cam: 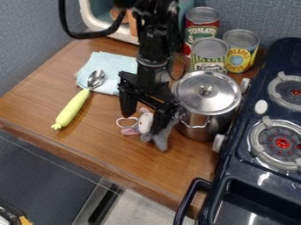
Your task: Move the grey toy to the top of the yellow spoon
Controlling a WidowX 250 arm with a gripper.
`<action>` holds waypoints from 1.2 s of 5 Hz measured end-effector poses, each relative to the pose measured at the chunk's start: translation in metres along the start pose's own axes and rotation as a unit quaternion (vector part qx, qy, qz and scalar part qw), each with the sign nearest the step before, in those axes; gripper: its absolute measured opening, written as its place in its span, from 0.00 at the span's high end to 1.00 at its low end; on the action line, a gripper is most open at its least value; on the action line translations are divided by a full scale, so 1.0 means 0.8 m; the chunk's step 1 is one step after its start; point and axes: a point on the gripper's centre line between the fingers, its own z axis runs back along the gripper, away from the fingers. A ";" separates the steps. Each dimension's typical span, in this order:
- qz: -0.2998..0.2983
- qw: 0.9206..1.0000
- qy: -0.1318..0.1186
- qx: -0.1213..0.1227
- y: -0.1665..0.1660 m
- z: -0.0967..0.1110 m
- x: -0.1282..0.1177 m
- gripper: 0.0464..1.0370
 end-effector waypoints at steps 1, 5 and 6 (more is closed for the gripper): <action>-0.002 1.000 0.003 -0.007 0.001 -0.003 -0.001 0.04; 0.006 0.999 -0.007 -0.039 0.001 -0.008 -0.002 0.79; 0.005 0.999 -0.001 -0.042 0.010 -0.002 -0.011 0.86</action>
